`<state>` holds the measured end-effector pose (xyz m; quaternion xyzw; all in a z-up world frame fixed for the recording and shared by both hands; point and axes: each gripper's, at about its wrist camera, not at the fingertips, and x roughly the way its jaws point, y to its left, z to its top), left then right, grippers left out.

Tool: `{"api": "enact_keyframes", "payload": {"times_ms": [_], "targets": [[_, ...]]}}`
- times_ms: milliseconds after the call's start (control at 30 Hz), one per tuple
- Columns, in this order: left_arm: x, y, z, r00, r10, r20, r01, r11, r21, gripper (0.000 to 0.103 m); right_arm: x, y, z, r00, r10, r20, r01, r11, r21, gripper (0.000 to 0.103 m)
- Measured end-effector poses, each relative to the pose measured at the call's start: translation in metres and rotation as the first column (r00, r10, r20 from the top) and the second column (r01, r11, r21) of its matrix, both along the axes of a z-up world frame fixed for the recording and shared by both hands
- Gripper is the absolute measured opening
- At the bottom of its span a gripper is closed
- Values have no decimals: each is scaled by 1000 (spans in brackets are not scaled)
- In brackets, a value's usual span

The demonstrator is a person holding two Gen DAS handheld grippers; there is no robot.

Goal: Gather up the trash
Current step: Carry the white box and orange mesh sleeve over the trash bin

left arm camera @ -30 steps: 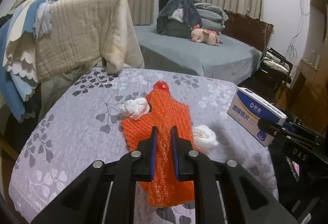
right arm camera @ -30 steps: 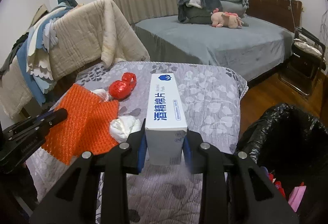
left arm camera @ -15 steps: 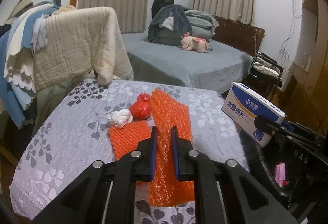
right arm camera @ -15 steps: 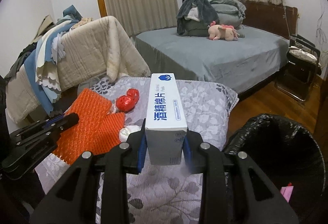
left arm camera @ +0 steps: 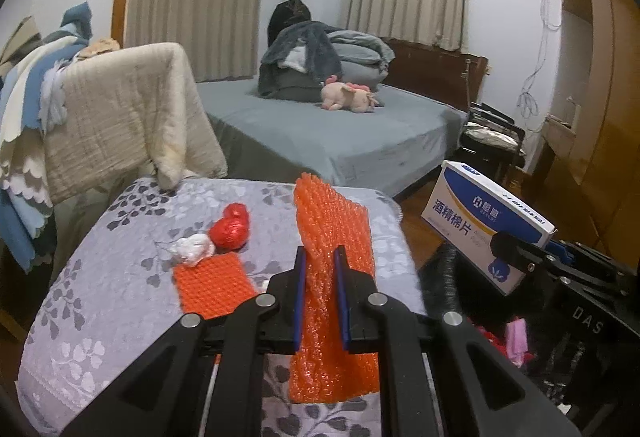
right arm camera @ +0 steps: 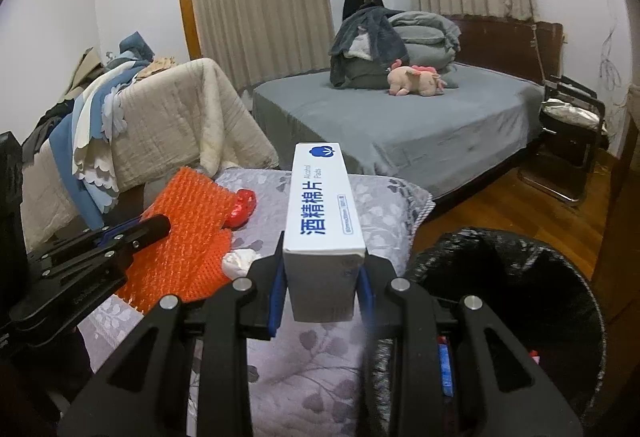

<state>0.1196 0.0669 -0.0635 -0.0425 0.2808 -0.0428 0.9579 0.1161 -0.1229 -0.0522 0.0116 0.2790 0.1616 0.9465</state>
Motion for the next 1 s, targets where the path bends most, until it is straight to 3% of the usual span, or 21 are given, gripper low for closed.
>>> {"api": "enact_keyframes", "payload": {"times_ms": [533,1000], "targets": [[2,-85,1,985,-171,0,171,985,-8,13,-24,-93,4,984,-179,10,179,984,-17,29],[16,-162,-12,944,-328,-24,327,945,-18,13,-39,-159,-17,949,-314,-15,312,947,-73,29]]}}
